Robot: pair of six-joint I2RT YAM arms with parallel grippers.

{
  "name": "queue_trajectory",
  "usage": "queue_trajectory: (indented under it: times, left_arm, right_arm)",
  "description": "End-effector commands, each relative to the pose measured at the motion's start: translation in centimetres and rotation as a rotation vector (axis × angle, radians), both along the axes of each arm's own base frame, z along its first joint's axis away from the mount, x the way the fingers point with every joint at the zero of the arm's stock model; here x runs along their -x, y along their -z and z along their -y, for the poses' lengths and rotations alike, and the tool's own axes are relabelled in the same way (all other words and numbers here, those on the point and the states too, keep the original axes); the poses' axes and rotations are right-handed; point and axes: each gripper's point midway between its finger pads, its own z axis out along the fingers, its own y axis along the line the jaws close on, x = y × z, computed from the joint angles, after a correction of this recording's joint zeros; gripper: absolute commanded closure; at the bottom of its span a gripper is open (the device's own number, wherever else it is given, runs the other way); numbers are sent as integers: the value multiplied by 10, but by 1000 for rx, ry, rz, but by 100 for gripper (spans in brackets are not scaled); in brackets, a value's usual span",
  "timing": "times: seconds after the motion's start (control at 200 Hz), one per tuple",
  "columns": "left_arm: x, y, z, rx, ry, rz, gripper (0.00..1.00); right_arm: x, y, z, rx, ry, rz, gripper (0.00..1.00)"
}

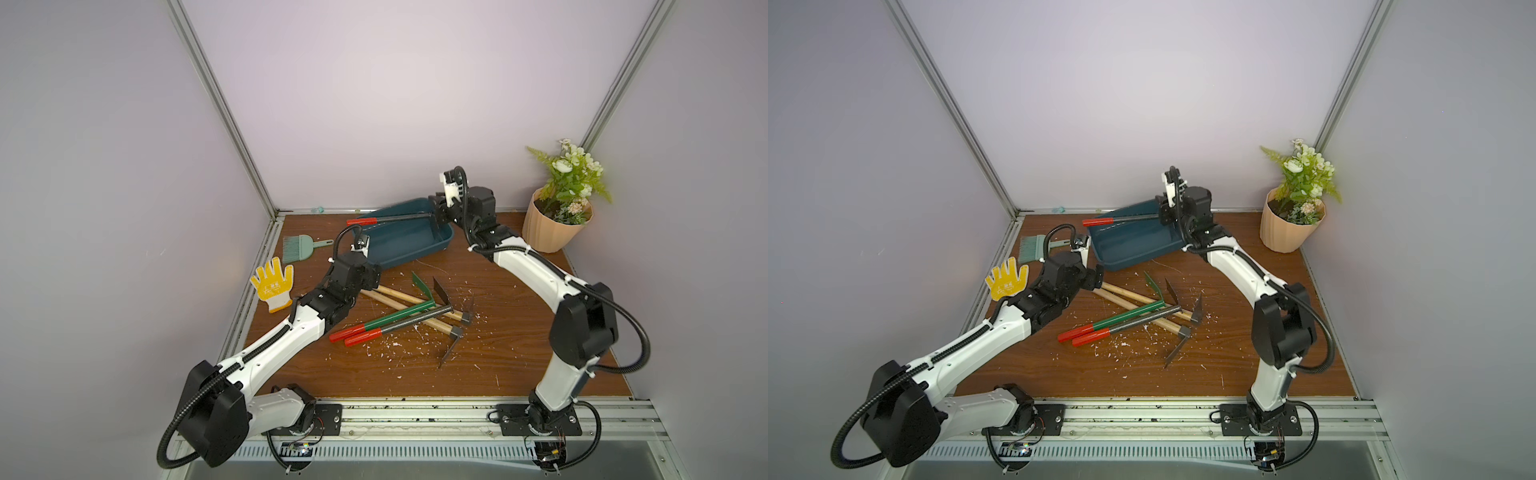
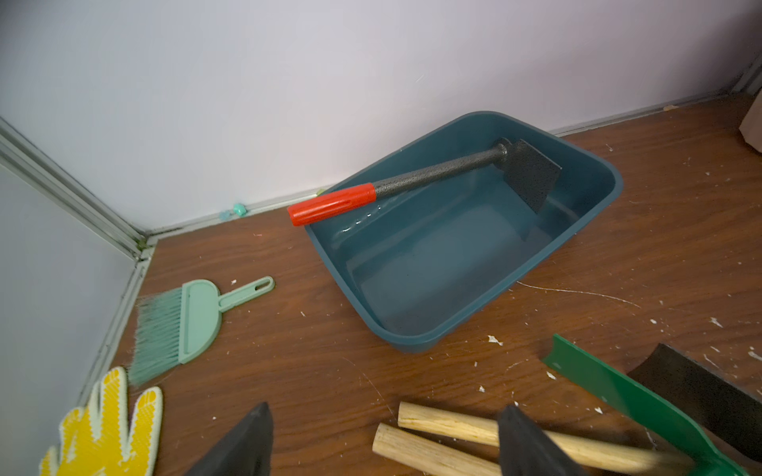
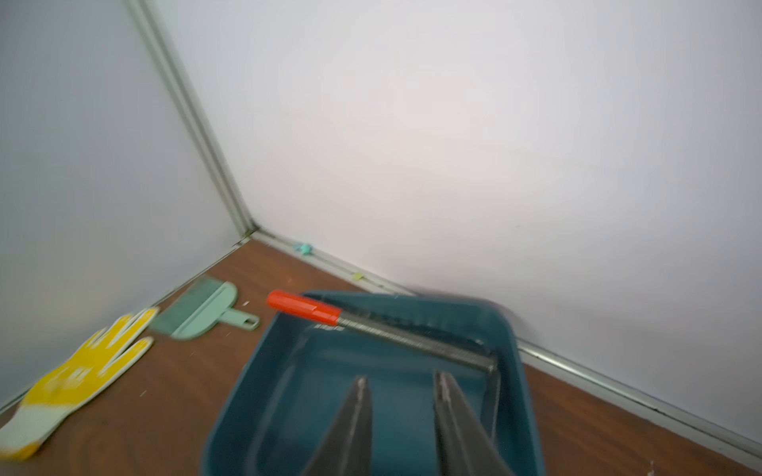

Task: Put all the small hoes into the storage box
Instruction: Place the hoe in the storage box, then pick up the hoe from the center of the board.

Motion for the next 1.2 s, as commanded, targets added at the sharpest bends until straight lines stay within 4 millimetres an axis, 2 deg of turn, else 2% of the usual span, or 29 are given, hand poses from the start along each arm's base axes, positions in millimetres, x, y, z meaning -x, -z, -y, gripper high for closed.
queue_trajectory:
  times: [0.0, 0.14, 0.25, 0.375, 0.56, 0.806, 1.091, 1.196]
  left_arm:
    - [-11, -9, 13, 180, 38, 25, 14]
    - [-15, -2, 18, 194, 45, 6, 14]
    - [-15, 0, 15, 211, 35, 4, 14]
    - [-13, -3, 11, 227, 37, 13, 14]
    - [-9, -2, 1, 230, 22, 17, 14]
    - [-2, 4, -10, 299, 63, 25, 14]
    - [3, 7, 17, 322, 230, -2, 14]
    - [3, 10, 20, 315, 247, -17, 14]
  right_arm:
    - [57, 73, -23, 177, -105, -185, 70]
    - [90, 122, -17, 269, -117, -289, 71]
    - [99, 145, -12, 291, -99, -340, 71]
    - [101, 154, -11, 293, -98, -355, 71]
    - [98, 180, -13, 331, -89, -393, 72]
    - [95, 196, -26, 334, -118, -416, 72]
    - [75, 210, -33, 384, -93, -414, 72]
    - [67, 212, -38, 397, -93, -408, 73]
